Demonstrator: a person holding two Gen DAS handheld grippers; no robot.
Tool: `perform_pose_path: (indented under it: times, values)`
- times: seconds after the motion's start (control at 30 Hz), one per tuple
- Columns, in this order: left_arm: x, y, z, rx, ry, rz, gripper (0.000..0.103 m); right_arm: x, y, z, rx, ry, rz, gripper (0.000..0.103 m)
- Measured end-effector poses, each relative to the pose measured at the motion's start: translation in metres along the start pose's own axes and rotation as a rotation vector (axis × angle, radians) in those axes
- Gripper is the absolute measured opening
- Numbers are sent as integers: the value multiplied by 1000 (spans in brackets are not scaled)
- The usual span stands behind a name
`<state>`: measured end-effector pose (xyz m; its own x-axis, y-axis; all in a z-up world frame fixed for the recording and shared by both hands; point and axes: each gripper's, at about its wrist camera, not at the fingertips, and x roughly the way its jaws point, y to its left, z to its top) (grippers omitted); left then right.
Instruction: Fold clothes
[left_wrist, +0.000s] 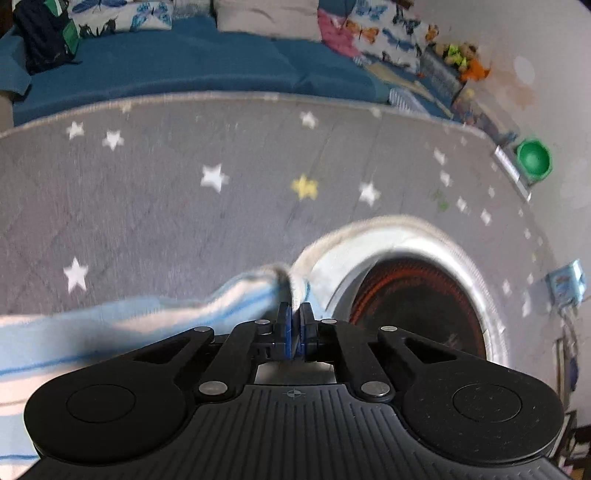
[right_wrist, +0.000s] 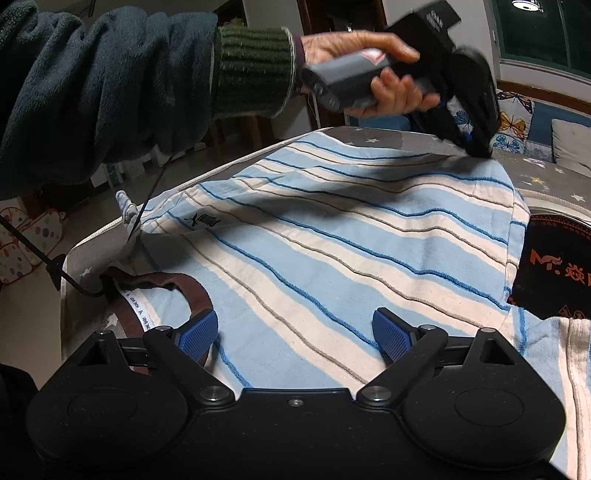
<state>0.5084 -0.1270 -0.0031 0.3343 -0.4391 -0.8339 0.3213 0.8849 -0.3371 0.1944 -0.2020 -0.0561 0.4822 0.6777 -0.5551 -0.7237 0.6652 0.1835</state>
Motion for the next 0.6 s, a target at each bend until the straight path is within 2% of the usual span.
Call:
perform_pose_path:
  times: [0.17,0.27,0.33,0.4,0.47,0.6]
  values:
    - [-13,0,29,-95,-54,-42,5,0,-1,-1,5,-2,5,93]
    - [-11,-2,38,-123,-56,-113,6,0,-1,-1,4,-1,4,93]
    - [-9,-9,37,-71,-35,-86,6,0,-1,-1,4,-1,4,93]
    - [-8,-18,29,20,-15,-19,9,-1,-3,-1,14,-4,11,93]
    - [-6,-20,17,86,2,44,19,-1,-4,-1,19,-6,15,93]
    - [-1,-10,3,92,27,54,29,-1,-2,-1,12,-4,11,93]
